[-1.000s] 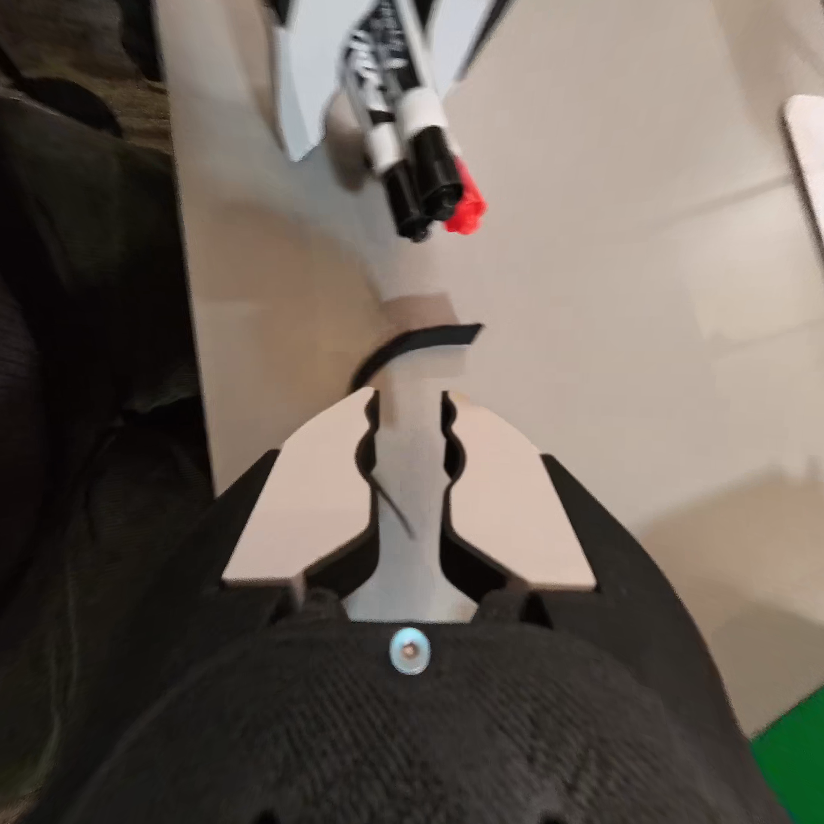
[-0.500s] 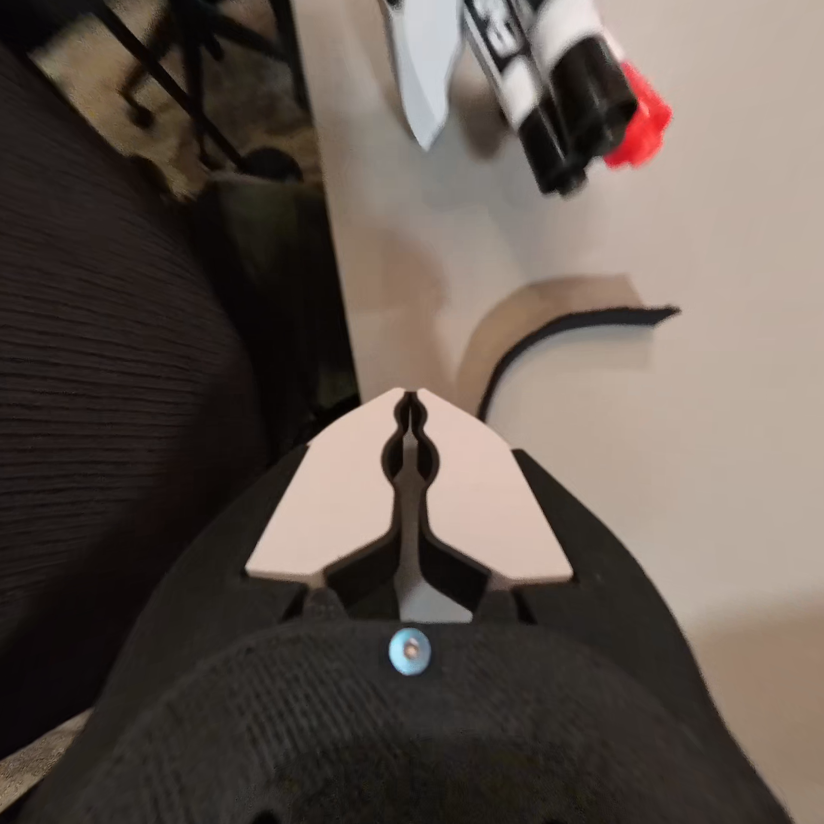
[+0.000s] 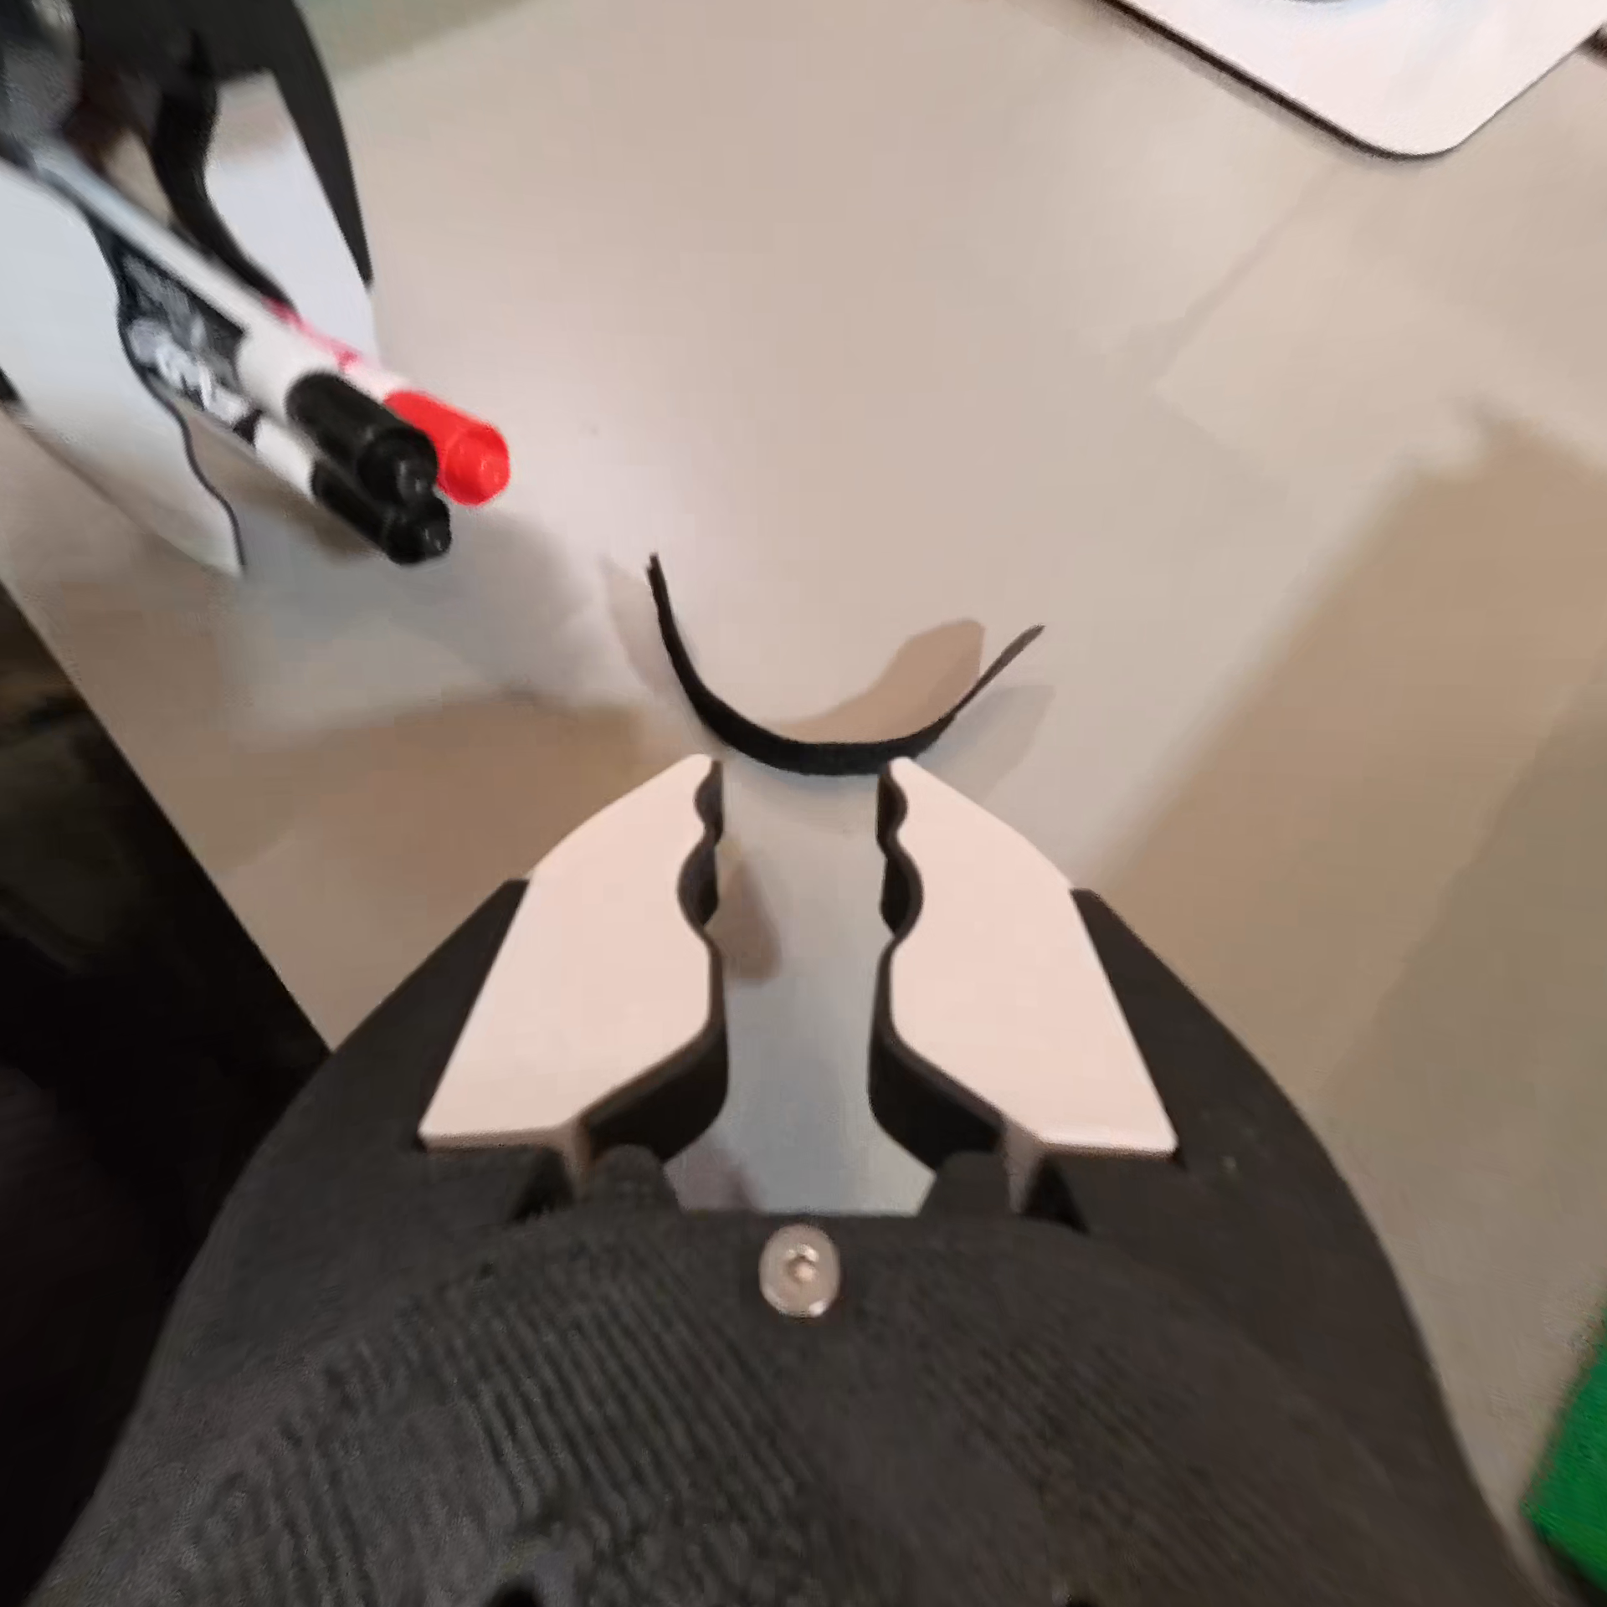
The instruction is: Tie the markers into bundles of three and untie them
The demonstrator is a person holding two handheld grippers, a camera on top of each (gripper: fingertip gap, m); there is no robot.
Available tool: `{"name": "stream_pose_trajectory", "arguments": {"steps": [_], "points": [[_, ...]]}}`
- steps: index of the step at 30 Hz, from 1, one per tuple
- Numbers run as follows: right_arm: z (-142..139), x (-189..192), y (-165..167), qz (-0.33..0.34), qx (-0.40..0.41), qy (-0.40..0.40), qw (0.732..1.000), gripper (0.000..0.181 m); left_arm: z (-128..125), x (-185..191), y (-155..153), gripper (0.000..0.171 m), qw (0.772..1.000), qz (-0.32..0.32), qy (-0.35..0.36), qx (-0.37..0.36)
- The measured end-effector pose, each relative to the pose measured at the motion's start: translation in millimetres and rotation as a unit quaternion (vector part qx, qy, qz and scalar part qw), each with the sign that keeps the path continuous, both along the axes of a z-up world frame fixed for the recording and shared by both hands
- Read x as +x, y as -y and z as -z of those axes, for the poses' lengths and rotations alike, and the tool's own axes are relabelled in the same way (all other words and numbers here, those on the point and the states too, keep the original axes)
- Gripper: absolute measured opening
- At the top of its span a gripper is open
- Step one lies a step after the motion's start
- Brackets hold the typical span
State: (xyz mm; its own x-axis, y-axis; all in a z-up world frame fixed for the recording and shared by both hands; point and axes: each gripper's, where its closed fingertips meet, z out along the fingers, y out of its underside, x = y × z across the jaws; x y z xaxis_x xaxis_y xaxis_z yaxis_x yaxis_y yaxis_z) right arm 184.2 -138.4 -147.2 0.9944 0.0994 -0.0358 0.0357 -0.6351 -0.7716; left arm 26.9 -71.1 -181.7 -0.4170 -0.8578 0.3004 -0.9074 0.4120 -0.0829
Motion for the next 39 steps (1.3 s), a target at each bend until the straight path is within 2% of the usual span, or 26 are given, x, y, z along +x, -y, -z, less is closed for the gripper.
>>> {"name": "stream_pose_trajectory", "arguments": {"steps": [3, 6, 11, 16, 22, 25, 30, 34, 39], "points": [[8.8, -2.5, -7.6, 0.029, 0.009, -0.068, 0.997, 0.056, 0.1, 0.0, -0.1, 0.043, 1.000, 0.000, 0.000, 0.001], [23.9, 3.7, -13.9, 0.052, -0.010, -0.058, 0.997, 0.075, 0.1, 0.0, 0.0, 0.043, 1.000, 0.000, 0.000, 0.001], [23.4, -0.9, -34.0, 0.035, -0.010, -0.055, 0.998, 0.084, 0.0, 0.0, 0.0, 0.043, 1.000, 0.000, 0.000, -0.002], [32.9, -5.2, -40.7, 0.025, -0.043, -0.054, 0.997, 0.083, 0.1, 0.0, -0.1, 0.043, 1.000, 0.001, 0.001, 0.000], [29.0, -12.7, -37.7, -0.008, -0.034, -0.050, 0.998, 0.056, 0.3, 0.0, -0.1, 0.043, 1.000, 0.002, 0.000, 0.003], [28.8, -14.4, -34.6, -0.018, -0.037, -0.050, 0.998, 0.050, 0.3, 0.0, -0.1, 0.043, 1.000, 0.001, 0.000, 0.004], [17.2, -22.1, -32.2, -0.034, -0.008, -0.110, 0.993, 0.046, 0.4, -0.1, -0.1, 0.043, 1.000, 0.002, 0.000, 0.004], [-14.8, -38.1, -31.1, -0.076, 0.074, -0.228, 0.968, 0.043, 0.2, 0.0, -0.1, 0.043, 1.000, 0.001, 0.001, 0.002], [-60.2, -48.9, -24.4, -0.105, 0.190, -0.393, 0.894, 0.042, 0.0, 0.1, -0.2, 0.043, 1.000, 0.000, 0.003, -0.004]]}}
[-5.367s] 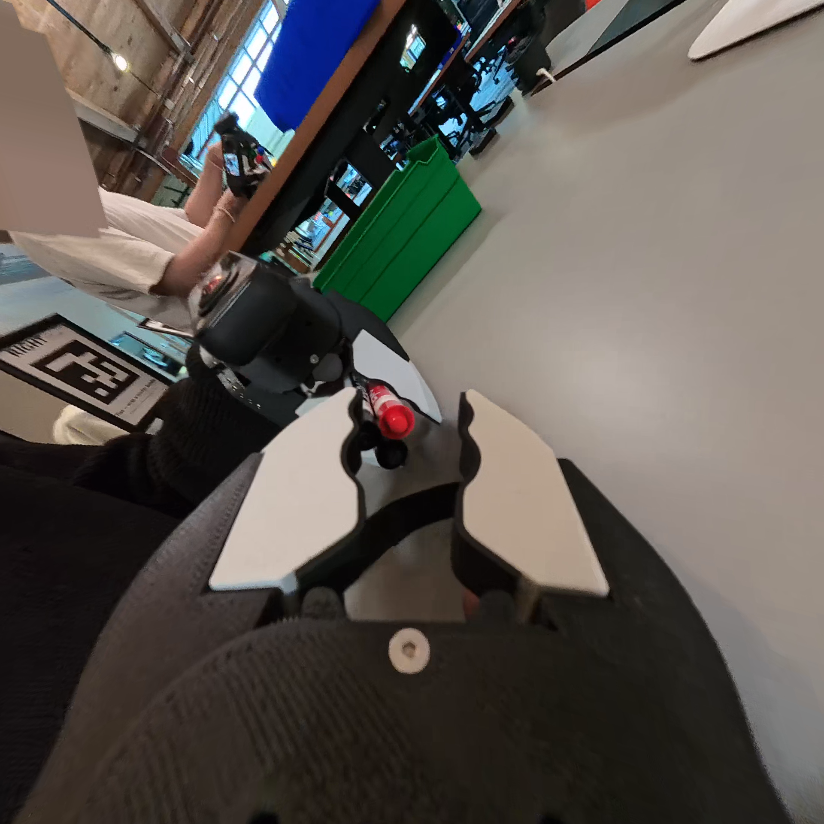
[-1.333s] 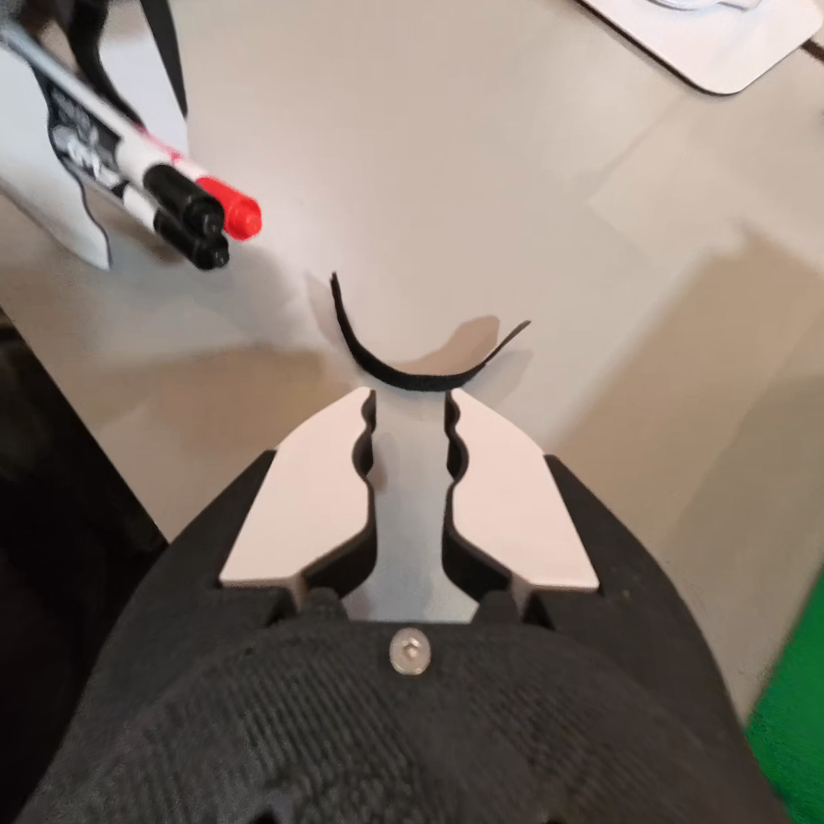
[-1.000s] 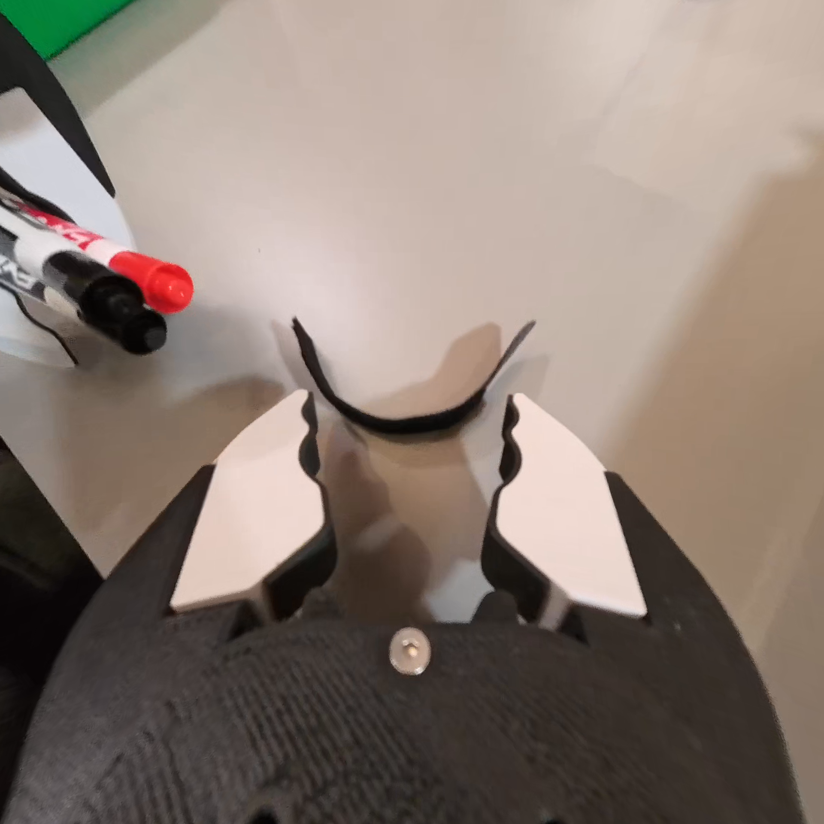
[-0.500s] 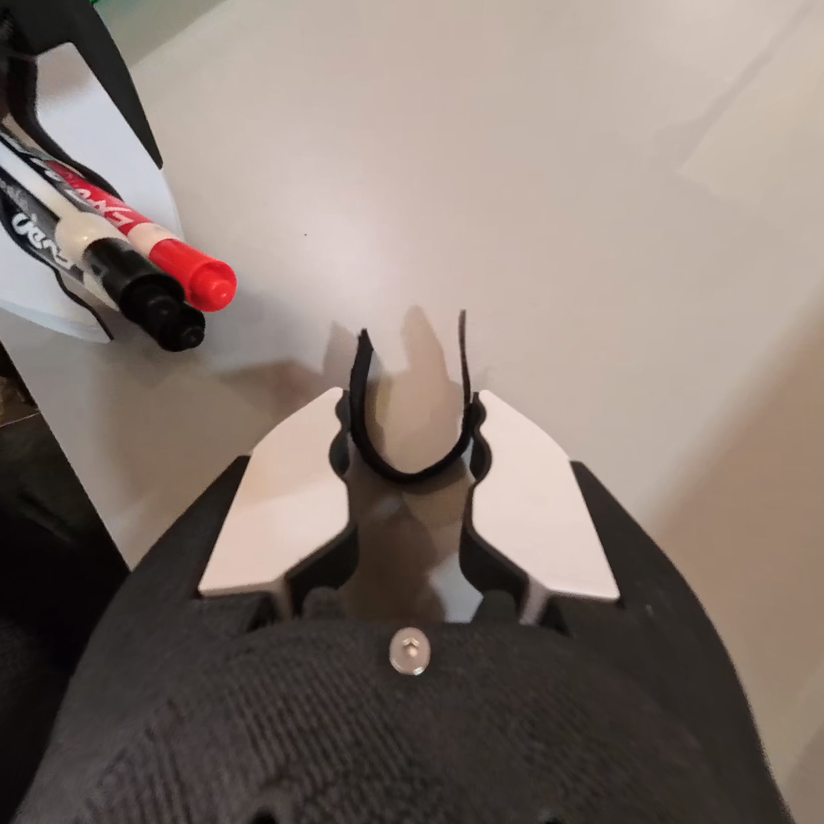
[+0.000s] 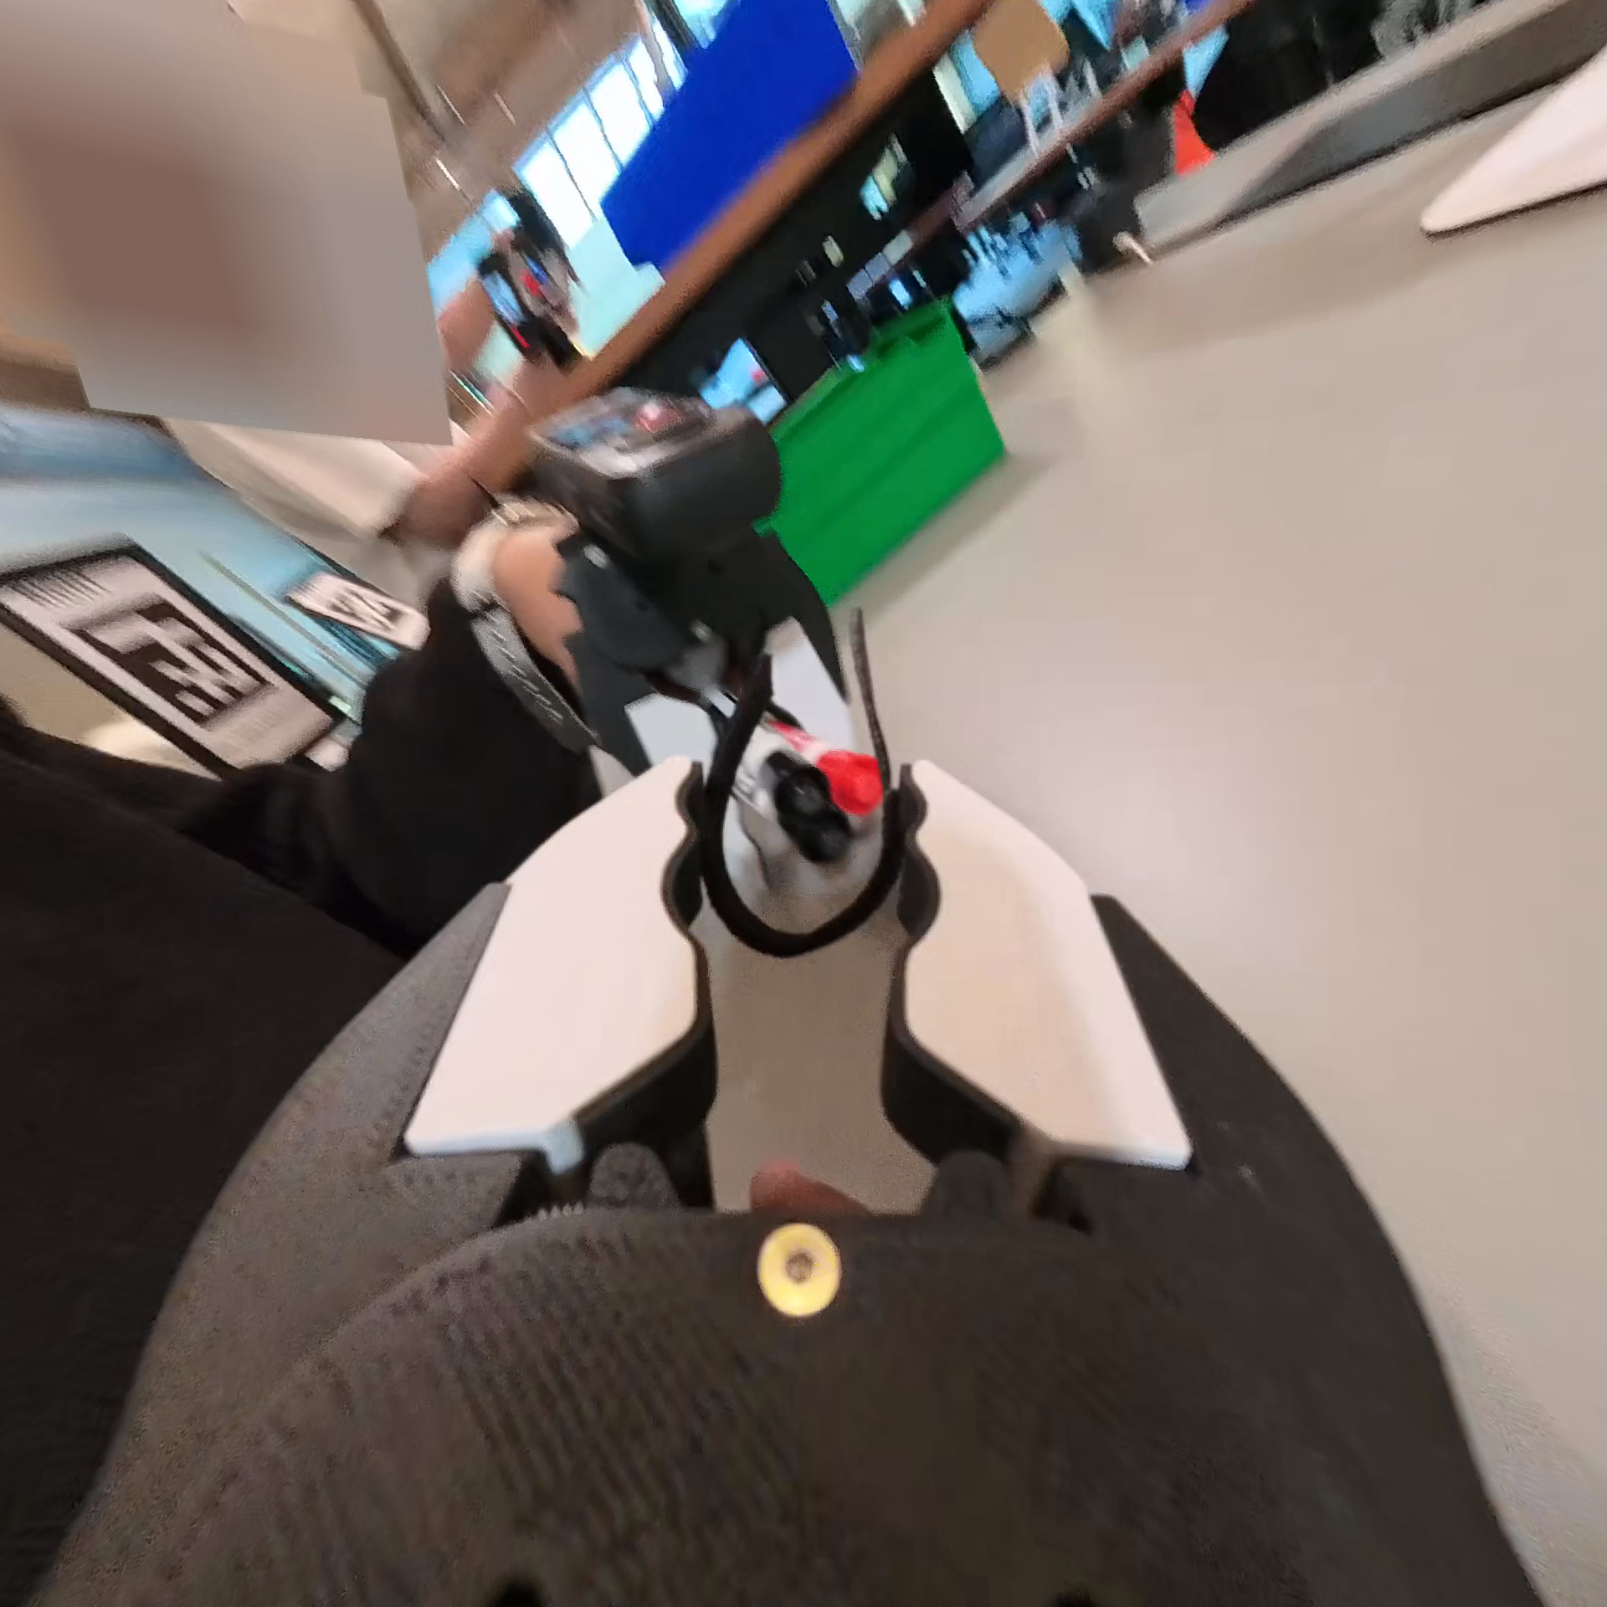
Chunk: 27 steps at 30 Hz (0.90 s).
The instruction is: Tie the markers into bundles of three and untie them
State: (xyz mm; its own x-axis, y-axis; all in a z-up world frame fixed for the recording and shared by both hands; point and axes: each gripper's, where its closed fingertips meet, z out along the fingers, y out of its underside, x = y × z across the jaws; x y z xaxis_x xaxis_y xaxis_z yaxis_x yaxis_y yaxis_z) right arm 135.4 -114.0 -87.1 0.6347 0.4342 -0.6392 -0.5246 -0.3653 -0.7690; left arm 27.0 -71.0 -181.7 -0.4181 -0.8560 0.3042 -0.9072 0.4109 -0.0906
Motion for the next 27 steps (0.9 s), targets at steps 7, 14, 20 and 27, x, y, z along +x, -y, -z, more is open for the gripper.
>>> {"name": "stream_pose_trajectory", "arguments": {"steps": [7, 14, 20, 27], "points": [[11.1, -20.1, -6.9, -0.018, -0.003, -0.002, 1.000, 0.046, 0.1, 1.4, -0.4, 0.044, 0.999, 0.025, 0.020, -0.003], [10.8, -21.3, -13.2, -0.003, 0.002, -0.020, 1.000, 0.048, -0.5, 4.8, 2.1, 0.043, 0.999, 0.031, 0.035, -0.020], [11.1, -21.7, -14.3, 0.001, -0.002, -0.047, 0.999, 0.048, -10.0, 9.9, 7.4, 0.043, 0.997, 0.031, 0.059, -0.042], [5.4, -34.2, -15.9, -0.008, 0.003, -0.086, 0.996, 0.045, -20.0, 13.4, 13.2, 0.043, 0.995, 0.023, 0.076, -0.064]]}}
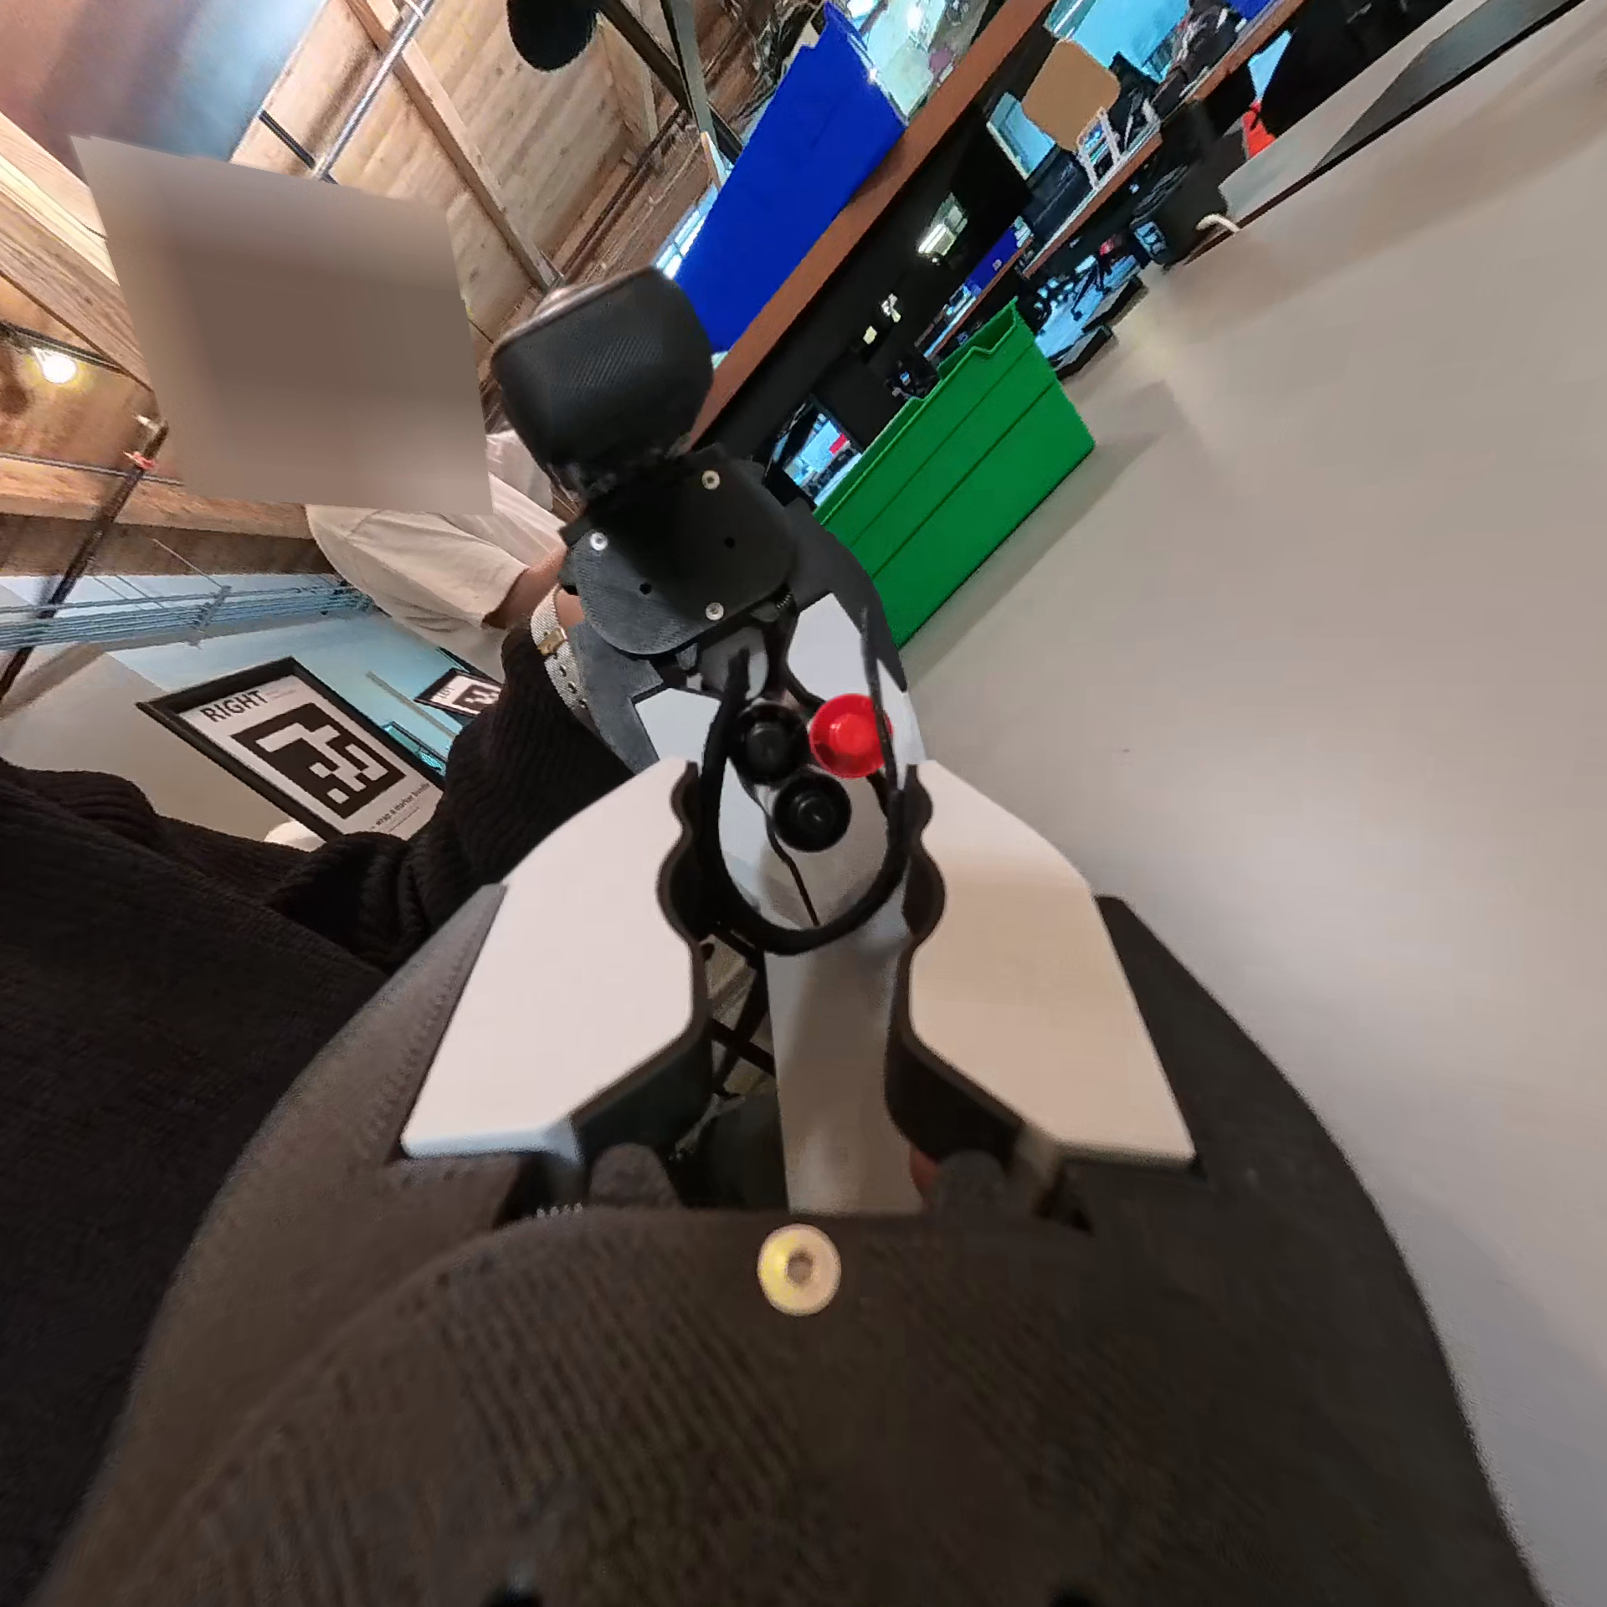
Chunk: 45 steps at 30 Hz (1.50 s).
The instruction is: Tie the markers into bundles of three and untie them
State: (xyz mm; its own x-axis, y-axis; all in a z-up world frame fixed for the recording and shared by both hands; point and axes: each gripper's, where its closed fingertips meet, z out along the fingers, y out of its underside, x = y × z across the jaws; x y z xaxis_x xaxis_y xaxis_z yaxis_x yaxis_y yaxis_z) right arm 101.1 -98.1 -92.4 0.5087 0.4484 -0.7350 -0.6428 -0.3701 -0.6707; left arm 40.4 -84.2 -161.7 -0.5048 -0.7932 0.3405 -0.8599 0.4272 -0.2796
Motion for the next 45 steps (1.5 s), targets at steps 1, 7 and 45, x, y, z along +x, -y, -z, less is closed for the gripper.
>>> {"name": "stream_pose_trajectory", "arguments": {"steps": [1, 7, 45], "points": [[-0.2, -2.0, -0.6, -0.002, 0.000, -0.002, 1.000, 0.045, -1.0, 0.4, 1.4, 0.043, 1.000, 0.003, 0.002, -0.001], [-2.0, -9.4, -1.4, -0.011, 0.005, -0.014, 1.000, 0.046, -1.8, 1.3, 8.6, 0.042, 1.000, 0.009, 0.000, -0.004], [21.5, -17.3, 5.3, -0.079, -0.083, 0.027, 0.993, 0.044, 17.3, -2.2, 22.8, 0.042, 0.997, 0.033, -0.050, 0.054]]}}
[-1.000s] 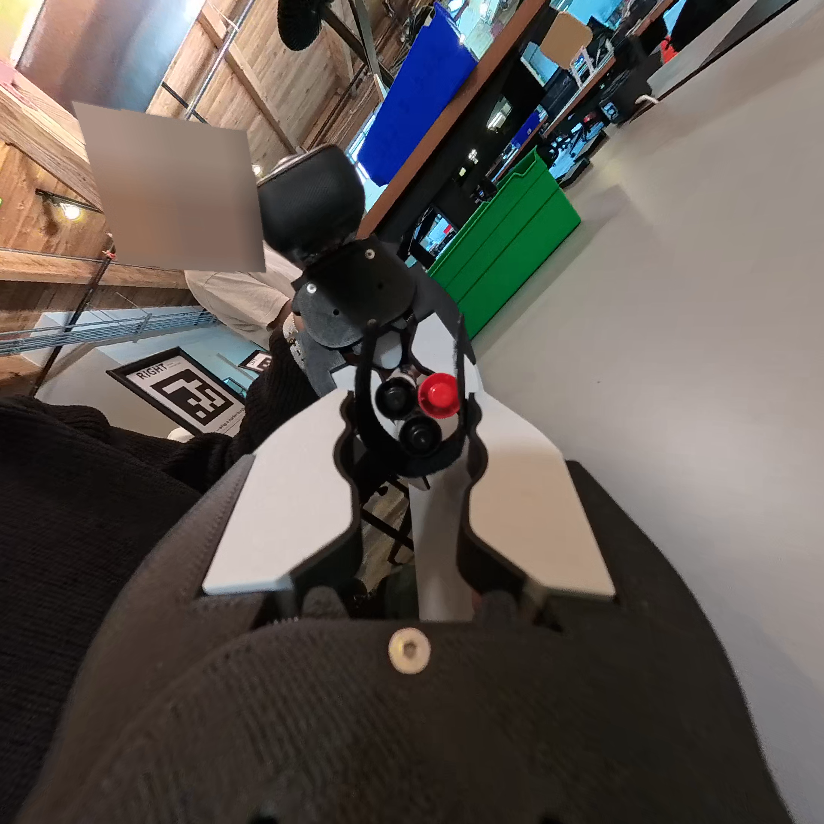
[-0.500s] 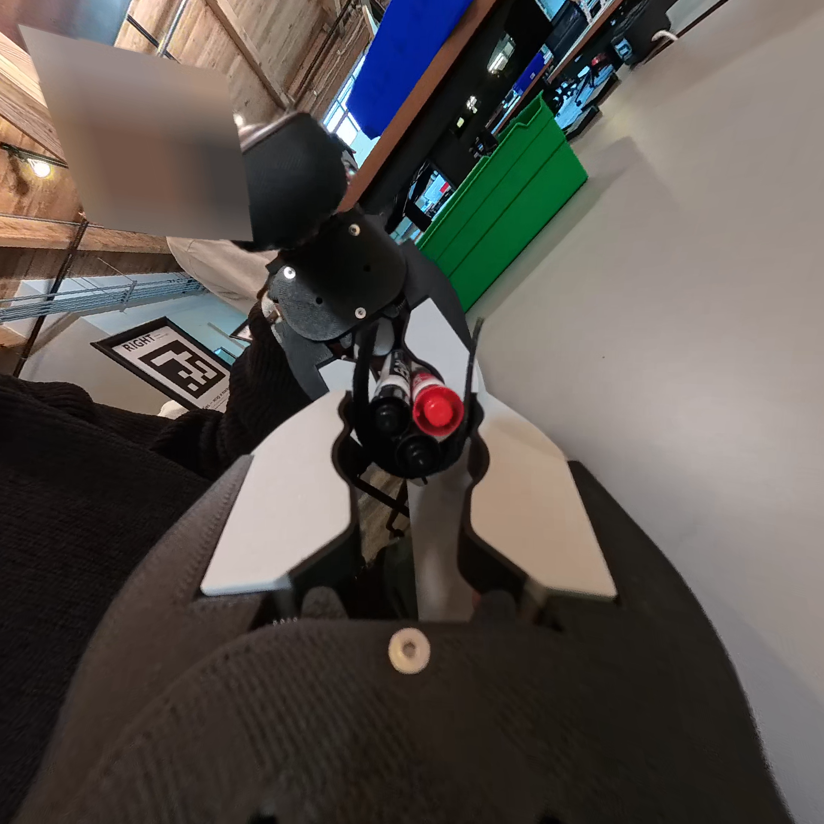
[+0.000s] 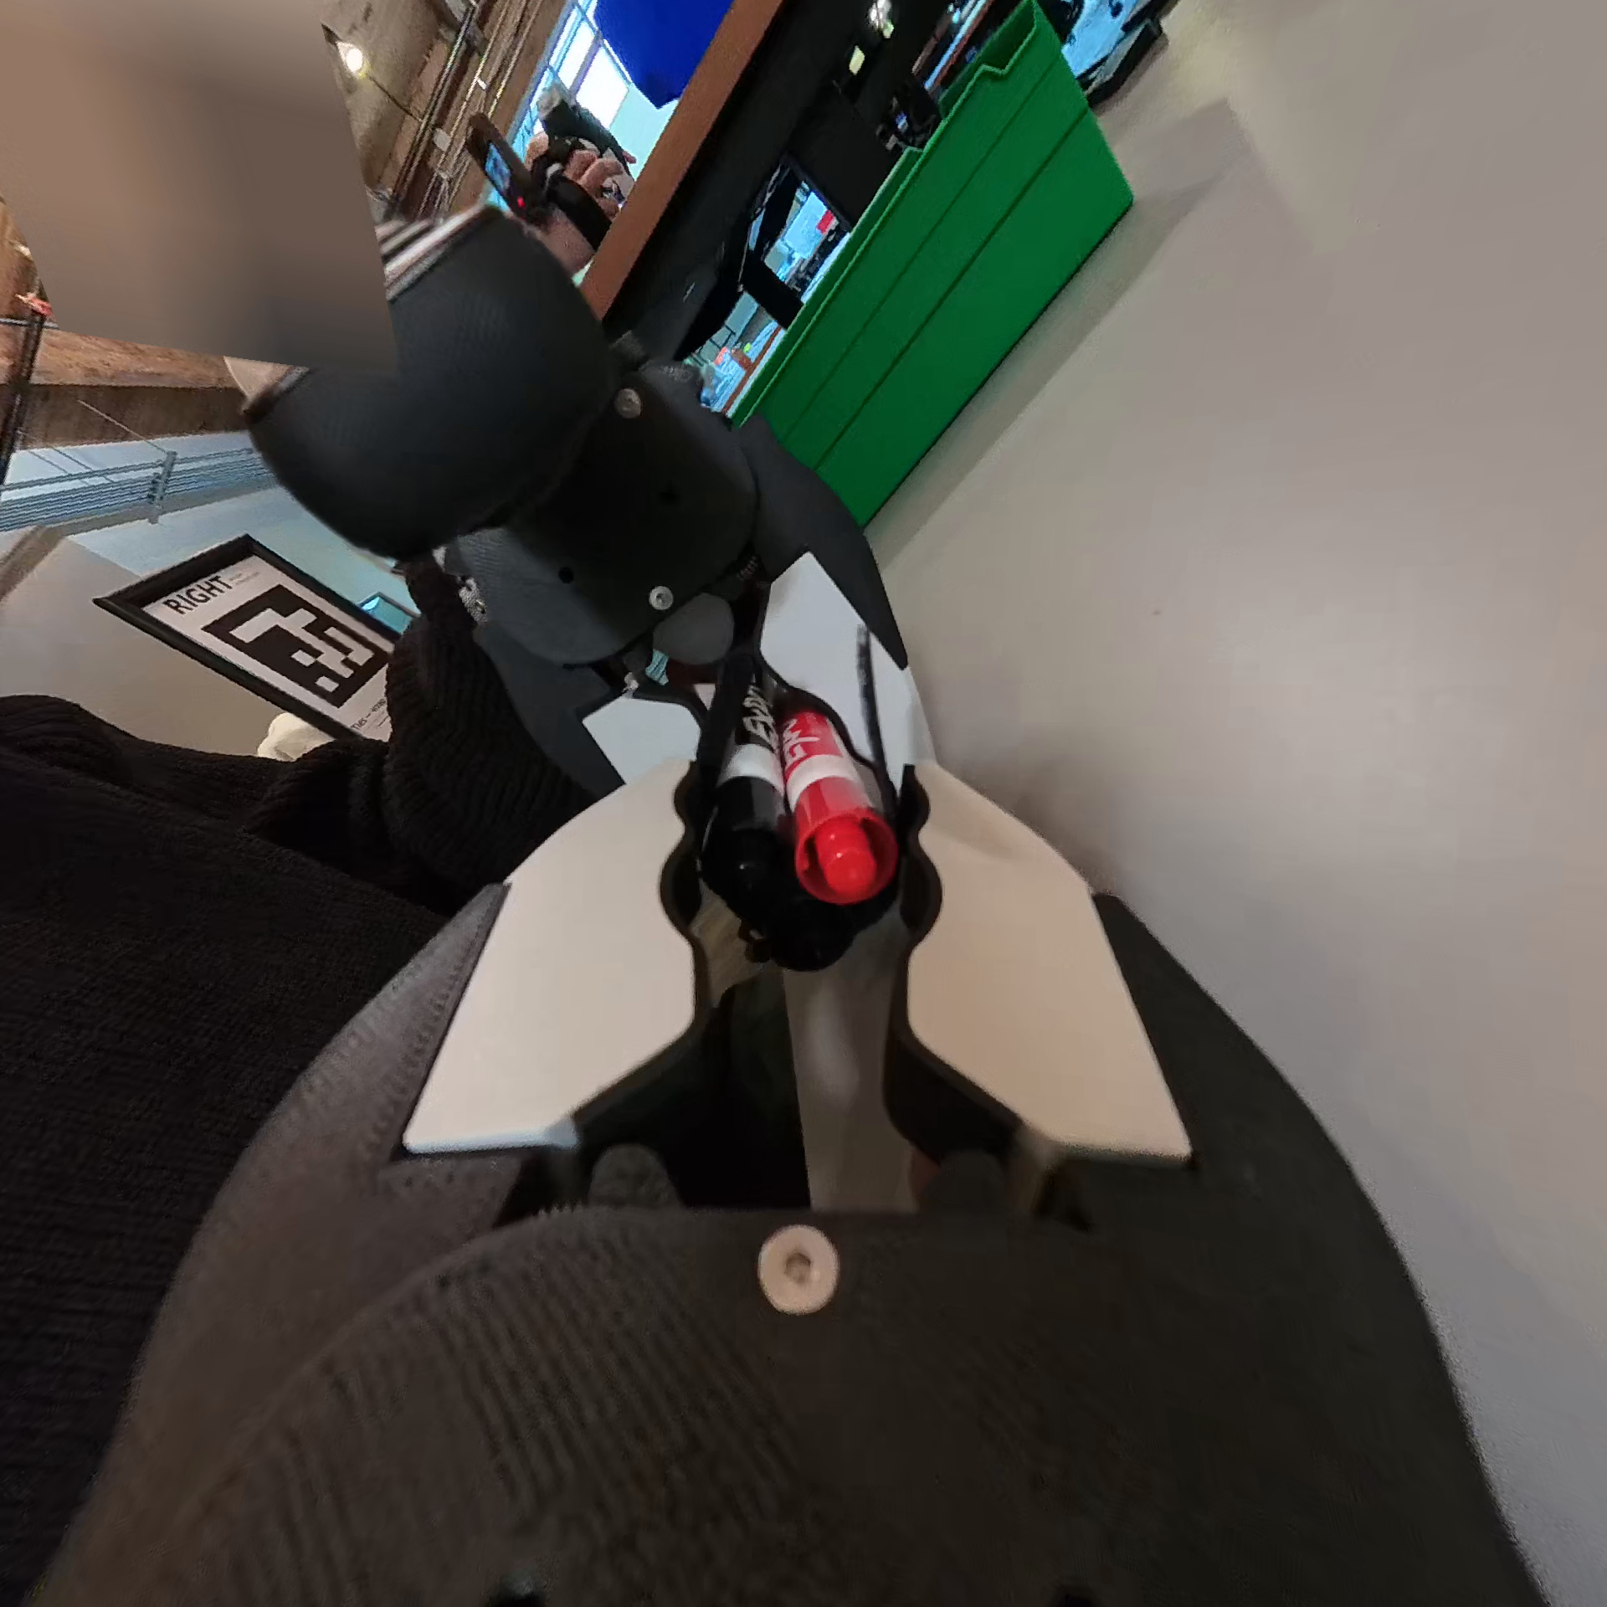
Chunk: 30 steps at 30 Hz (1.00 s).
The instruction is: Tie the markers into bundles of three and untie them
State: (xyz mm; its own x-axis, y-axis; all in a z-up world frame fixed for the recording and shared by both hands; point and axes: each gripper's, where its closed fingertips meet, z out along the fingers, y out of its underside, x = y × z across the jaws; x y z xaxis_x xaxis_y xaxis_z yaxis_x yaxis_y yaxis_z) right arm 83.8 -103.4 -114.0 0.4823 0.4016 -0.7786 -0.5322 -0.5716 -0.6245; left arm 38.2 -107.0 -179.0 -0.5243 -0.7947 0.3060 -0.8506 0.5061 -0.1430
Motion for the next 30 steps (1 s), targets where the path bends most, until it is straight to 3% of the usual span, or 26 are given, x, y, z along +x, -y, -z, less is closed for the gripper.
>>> {"name": "stream_pose_trajectory", "arguments": {"steps": [12, 14, 24, 30], "points": [[1.6, 2.9, 0.2, 0.004, -0.042, -0.045, 0.998, 0.032, 2.5, -0.5, 2.7, 0.042, 1.000, 0.008, -0.007, 0.016], [2.2, 3.9, 0.6, 0.007, -0.044, -0.044, 0.998, 0.022, 1.5, -1.0, 5.6, 0.042, 1.000, 0.013, -0.007, 0.011], [-2.6, 8.0, -0.3, 0.024, -0.022, 0.061, 0.998, 0.020, 0.2, -1.2, 5.8, 0.042, 1.000, 0.013, -0.006, 0.003], [-18.0, 31.3, 2.3, 0.047, 0.013, 0.019, 0.999, 0.056, 2.4, -2.3, -6.2, 0.041, 1.000, -0.006, -0.008, 0.014]]}}
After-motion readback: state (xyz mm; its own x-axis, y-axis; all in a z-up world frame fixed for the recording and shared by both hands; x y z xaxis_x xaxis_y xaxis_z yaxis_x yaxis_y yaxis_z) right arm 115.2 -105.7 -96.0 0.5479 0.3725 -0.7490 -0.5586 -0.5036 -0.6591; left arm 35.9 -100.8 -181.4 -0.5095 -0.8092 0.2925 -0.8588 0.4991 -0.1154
